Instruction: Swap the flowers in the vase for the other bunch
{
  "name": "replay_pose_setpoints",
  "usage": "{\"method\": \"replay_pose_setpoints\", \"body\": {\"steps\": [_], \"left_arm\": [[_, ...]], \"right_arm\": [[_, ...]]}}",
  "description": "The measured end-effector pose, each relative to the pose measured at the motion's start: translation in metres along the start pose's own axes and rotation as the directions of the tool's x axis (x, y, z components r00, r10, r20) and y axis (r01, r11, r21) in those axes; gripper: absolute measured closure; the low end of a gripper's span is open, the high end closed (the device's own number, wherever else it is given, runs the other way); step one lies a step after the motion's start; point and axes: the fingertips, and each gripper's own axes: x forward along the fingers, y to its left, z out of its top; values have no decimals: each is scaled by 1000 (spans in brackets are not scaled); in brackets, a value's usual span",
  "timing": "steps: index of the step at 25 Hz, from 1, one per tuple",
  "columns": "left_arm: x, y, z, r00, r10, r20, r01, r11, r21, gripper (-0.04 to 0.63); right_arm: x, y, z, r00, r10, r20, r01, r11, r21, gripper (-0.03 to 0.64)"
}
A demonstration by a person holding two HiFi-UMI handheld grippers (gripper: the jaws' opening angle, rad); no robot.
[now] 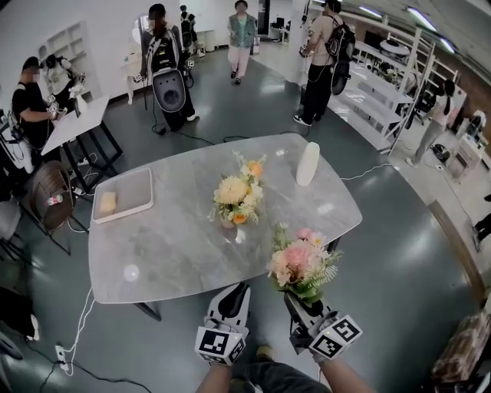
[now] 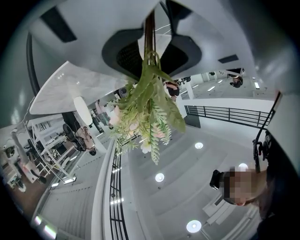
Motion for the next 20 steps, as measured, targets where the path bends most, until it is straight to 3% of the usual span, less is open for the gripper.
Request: {"method": "replay_pose_setpoints", "body": {"steps": [11, 20], "left_arm": [[35, 27, 7, 997, 66, 40, -66, 998, -5, 555], [54, 47, 14, 992, 87, 86, -88, 996, -4, 508]], "right_arm": [[26, -30, 6, 999, 28, -19, -28, 1000, -8, 517], [37, -46, 6, 1000, 10, -19, -10, 1000, -21, 517]]}}
